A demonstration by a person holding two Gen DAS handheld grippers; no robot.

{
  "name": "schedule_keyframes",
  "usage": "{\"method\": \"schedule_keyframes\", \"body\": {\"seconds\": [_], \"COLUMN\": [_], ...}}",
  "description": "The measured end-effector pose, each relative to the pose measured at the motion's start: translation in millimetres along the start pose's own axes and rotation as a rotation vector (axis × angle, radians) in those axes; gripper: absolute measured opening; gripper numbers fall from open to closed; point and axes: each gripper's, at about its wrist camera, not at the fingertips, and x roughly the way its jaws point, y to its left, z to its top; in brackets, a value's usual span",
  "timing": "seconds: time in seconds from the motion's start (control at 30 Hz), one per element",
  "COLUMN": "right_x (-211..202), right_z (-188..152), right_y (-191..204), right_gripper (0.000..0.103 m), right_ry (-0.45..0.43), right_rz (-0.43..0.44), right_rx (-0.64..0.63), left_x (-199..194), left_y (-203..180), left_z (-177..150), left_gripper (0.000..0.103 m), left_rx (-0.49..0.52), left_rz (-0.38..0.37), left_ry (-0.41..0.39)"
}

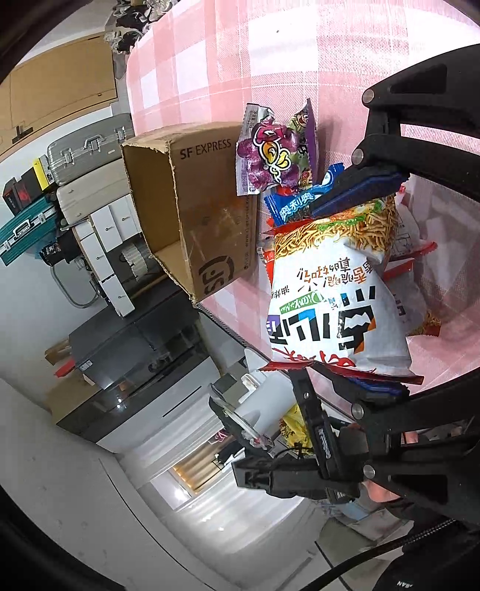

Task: Organize snacks
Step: 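Grasp the red chip bag with the left tool while the right tool lifts the noodle bag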

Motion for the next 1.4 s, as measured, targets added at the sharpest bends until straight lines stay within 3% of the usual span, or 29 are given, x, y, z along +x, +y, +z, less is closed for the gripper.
{"method": "schedule_keyframes", "body": {"seconds": [0.27, 0.63, 1.0, 1.1, 1.27, 1.4], "right_x": [4.2, 8.8, 11.0, 10.7, 8.7, 8.1], "right_z": [-0.6, -0.6, -1.0, -1.1, -1.0, -0.5], "right_y": [-9.9, -20.4, -26.5, -26.7, -25.9, -23.5], "right_gripper": [0.075, 0.075, 0.075, 0.075, 0.075, 0.075], "right_ry": [0.005, 0.026, 0.030, 0.030, 0.027, 0.023], "right_rz": [-0.004, -0.004, -0.005, -0.005, -0.007, -0.007], "right_rx": [0.020, 0.044, 0.059, 0.058, 0.058, 0.051], "left_x": [28.0, 77.1, 93.4, 92.5, 84.3, 80.5], "left_y": [-4.6, -4.1, 5.0, 4.2, 7.0, 9.0], "left_z": [10.4, 20.0, 21.8, 20.1, 16.3, 14.8], "left_gripper": [0.102, 0.102, 0.098, 0.092, 0.055, 0.049], "left_rx": [0.012, -0.012, -0.043, -0.029, -0.004, -0.006], "left_rz": [-0.009, 0.037, 0.016, 0.028, -0.038, -0.079], "left_ry": [0.037, 0.104, 0.128, 0.130, 0.115, 0.107]}}
